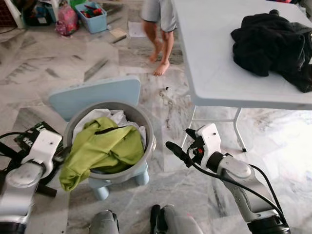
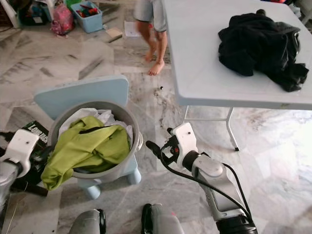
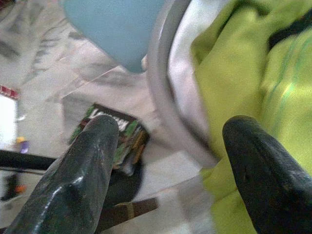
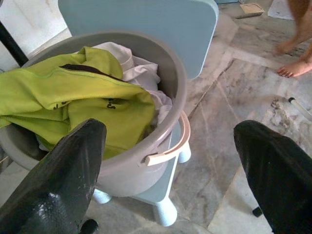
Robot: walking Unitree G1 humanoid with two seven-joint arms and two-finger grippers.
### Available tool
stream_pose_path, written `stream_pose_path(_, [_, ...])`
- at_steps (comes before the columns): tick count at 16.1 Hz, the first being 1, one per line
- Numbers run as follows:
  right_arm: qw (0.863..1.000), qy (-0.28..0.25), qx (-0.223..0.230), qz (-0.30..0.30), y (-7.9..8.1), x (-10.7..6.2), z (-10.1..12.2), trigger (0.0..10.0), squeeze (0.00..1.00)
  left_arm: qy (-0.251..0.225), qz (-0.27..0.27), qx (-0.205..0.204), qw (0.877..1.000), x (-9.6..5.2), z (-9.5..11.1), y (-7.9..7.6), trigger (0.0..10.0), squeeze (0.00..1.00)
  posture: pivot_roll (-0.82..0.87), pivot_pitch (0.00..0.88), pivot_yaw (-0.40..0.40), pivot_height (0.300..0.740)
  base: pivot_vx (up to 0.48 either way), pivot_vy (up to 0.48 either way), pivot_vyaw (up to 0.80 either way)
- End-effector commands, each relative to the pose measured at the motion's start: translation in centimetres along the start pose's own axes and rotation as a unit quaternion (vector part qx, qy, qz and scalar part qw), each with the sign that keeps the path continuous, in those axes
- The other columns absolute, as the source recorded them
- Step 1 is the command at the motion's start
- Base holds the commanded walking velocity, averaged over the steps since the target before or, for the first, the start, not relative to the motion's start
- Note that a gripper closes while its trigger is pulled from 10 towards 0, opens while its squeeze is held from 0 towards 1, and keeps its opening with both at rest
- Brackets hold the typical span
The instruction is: Hang hanger
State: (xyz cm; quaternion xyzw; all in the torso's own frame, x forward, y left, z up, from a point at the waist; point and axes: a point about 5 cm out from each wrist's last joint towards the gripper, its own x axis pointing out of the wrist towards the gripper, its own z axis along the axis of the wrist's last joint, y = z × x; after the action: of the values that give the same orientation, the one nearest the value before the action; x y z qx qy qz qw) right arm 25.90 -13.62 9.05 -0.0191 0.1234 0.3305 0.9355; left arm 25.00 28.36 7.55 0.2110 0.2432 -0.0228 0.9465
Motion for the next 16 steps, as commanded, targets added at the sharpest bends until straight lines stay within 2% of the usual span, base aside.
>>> stream_pose_path(1, [1.0, 0.002, -0.003, 0.001, -0.1, -0.1, -0.1, 10.0, 0.0, -0.001, -0.011, -0.026, 1.0, 0.4, 0.3, -0.3, 10.0, 1.0, -0.03, 0.141, -0.101, 0.74, 0.0, 0.0, 0.0])
stream_pose_path(3, [1.0, 0.003, -0.007, 0.001, 0.0, -0.2, -0.1, 10.0, 0.0, -0.018, -0.041, -0.042, 0.998, 2.1, 2.0, -1.7, 10.0, 1.0, -0.05, 0.145, -0.104, 0.74, 0.0, 0.0, 0.0])
stream_pose_path(5, [1.0, 0.008, -0.006, -0.003, 0.1, -1.0, -0.1, 10.0, 0.0, -0.021, -0.073, -0.051, 0.996, 3.8, 3.2, -3.2, 10.0, 1.0, -0.07, 0.154, -0.109, 0.74, 0.0, 0.0, 0.0])
stream_pose_path(9, [1.0, 0.028, -0.008, 0.003, 0.9, -3.4, -0.4, 10.0, 0.0, -0.014, -0.119, -0.058, 0.991, 5.3, 4.3, -5.2, 10.0, 1.0, -0.13, 0.174, -0.117, 0.74, 0.0, 0.0, 0.0])
stream_pose_path(11, [0.999, 0.038, -0.003, 0.001, 1.1, -4.4, -0.6, 10.0, 0.0, -0.005, -0.123, -0.061, 0.99, 5.7, 4.3, -5.6, 10.0, 1.0, -0.15, 0.182, -0.118, 0.74, 0.0, 0.0, 0.0])
stream_pose_path(12, [0.999, 0.043, -0.001, 0.004, 1.3, -4.7, -0.7, 10.0, 0.0, 0.006, -0.131, -0.062, 0.989, 5.9, 4.0, -5.9, 5.8, 0.72, -0.15, 0.184, -0.117, 0.74, 0.0, 0.0, 0.0])
stream_pose_path(13, [0.999, 0.048, 0.0, 0.006, 1.5, -4.9, -0.7, 10.0, 0.0, 0.018, -0.137, -0.062, 0.989, 6.0, 3.6, -6.1, 2.7, 0.0, -0.15, 0.185, -0.118, 0.74, 0.0, 0.0, 0.0])
stream_pose_path(14, [0.999, 0.05, 0.002, 0.01, 1.7, -4.9, -0.6, 10.0, 0.0, 0.029, -0.143, -0.064, 0.987, 5.9, 3.1, -6.4, 0.0, 0.0, -0.15, 0.19, -0.12, 0.74, 0.0, 0.0, 0.0])
stream_pose_path(16, [0.998, 0.051, 0.005, 0.021, 1.9, -4.8, -0.4, 10.0, 0.0, 0.038, -0.153, -0.066, 0.985, 5.9, 2.4, -6.6, 0.0, 0.0, -0.15, 0.19, -0.122, 0.74, 0.0, 0.0, 0.0])
